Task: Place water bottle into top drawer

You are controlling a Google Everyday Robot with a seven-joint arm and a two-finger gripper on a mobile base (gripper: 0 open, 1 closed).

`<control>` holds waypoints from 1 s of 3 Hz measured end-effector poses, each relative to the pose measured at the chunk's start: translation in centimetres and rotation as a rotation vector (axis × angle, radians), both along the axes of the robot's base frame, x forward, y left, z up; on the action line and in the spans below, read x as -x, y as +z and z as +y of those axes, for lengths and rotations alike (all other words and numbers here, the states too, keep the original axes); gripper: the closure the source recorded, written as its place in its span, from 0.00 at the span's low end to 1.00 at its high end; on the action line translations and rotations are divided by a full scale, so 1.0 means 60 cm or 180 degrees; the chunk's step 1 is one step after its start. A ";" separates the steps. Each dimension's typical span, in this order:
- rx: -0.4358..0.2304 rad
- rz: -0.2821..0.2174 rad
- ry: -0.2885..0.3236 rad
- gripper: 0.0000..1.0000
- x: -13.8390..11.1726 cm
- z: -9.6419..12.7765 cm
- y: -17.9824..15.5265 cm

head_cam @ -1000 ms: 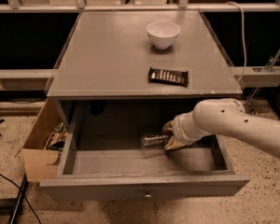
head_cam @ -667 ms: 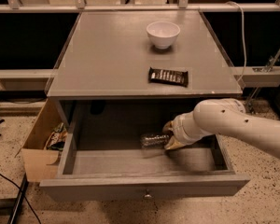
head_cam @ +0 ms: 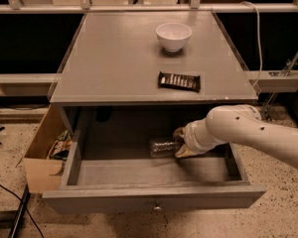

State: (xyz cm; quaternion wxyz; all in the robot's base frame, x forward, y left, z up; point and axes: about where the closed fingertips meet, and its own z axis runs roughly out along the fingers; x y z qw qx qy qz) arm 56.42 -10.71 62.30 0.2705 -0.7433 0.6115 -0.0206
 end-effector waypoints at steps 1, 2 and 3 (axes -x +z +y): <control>0.0000 0.0000 0.0000 0.04 0.000 0.000 0.000; 0.0000 0.0000 0.0000 0.00 0.000 0.000 0.000; 0.0000 0.0000 0.0000 0.00 0.000 0.000 0.000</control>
Offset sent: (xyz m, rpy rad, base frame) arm 0.0000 0.0000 0.0000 0.0000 0.0000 0.0000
